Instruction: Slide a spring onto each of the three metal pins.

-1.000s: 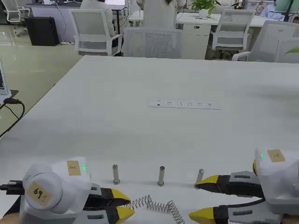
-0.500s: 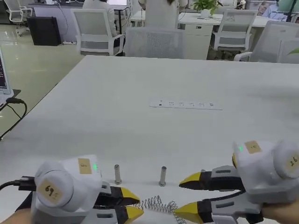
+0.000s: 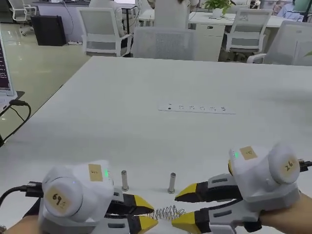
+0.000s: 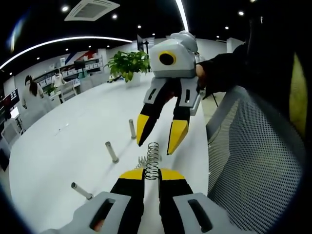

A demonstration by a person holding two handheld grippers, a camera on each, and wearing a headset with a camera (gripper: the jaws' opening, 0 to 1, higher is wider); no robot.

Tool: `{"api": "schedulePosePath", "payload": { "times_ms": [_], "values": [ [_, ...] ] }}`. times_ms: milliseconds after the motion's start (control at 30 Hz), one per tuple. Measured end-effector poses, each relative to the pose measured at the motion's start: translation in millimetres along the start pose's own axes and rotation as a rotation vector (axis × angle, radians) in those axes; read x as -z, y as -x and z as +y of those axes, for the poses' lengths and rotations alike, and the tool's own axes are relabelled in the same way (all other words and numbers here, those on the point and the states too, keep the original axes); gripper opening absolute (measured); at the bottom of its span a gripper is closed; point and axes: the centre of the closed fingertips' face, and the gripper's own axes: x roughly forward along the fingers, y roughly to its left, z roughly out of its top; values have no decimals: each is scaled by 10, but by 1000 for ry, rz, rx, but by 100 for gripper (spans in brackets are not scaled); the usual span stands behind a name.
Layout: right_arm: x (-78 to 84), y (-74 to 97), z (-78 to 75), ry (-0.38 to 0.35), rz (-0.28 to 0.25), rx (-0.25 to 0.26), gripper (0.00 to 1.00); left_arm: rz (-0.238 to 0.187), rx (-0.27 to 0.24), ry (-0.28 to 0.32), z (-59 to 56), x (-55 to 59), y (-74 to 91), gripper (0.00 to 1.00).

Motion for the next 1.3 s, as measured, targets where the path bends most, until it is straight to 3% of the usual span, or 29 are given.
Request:
{"api": "schedulePosePath", "payload": {
  "times_ms": [500, 1300],
  "values": [
    [14, -39, 108, 9, 6, -41, 16, -36, 23, -23, -85, -136, -3, 2],
    [-226, -25, 217, 57, 14, -79, 9, -27, 31, -35, -100, -108, -16, 2]
  ]
}}
